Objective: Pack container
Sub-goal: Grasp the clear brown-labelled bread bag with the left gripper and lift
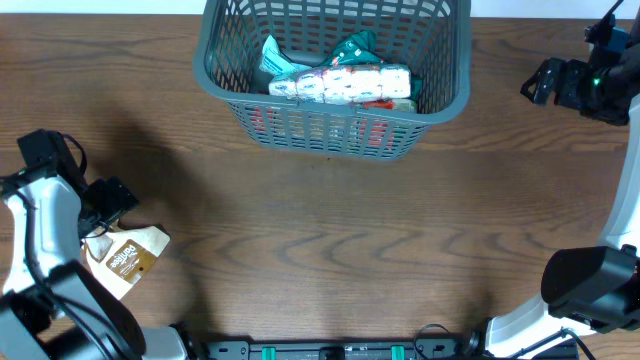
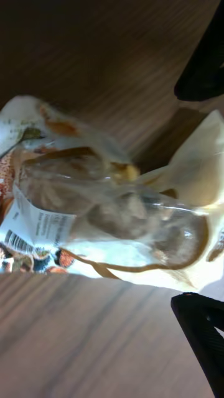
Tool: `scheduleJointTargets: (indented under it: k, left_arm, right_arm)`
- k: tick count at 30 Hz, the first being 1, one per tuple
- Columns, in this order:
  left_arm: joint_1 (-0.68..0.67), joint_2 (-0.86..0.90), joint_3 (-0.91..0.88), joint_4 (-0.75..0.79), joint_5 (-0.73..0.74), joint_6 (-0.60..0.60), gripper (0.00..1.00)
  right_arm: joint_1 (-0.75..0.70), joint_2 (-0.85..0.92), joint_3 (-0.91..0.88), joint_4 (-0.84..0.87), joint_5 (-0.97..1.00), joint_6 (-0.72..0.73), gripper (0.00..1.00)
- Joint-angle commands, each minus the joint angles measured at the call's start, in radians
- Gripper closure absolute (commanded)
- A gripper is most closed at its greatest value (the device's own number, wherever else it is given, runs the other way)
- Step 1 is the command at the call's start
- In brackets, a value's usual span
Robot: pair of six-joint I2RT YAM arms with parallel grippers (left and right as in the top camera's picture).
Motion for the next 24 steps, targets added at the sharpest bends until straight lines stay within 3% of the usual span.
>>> scheduleJointTargets:
  k: [1,14,18,24]
  left_arm:
    - [0.016,0.06,-0.004,0.026,0.005,0.025,0.01]
    - [0.017,0.219,-0.005,0.102,0.013,0.033,0.02]
    - [0.017,0.222,-0.005,0.117,0.014,0.044,0.31]
    - [0.017,0.222,-0.004,0.135,0.049,0.047,0.6]
  right_arm:
    - [0.005,0.007,-0.003,0.0,-0.001,-0.008,0.01]
    - [0.005,0.007,-0.003,0.0,0.0,-0.008,0.01]
    - [0.005,0.007,-0.003,0.0,0.0,-0.008,0.01]
    - [0.005,0.007,-0.003,-0.003,-0.001,-0.008,0.01]
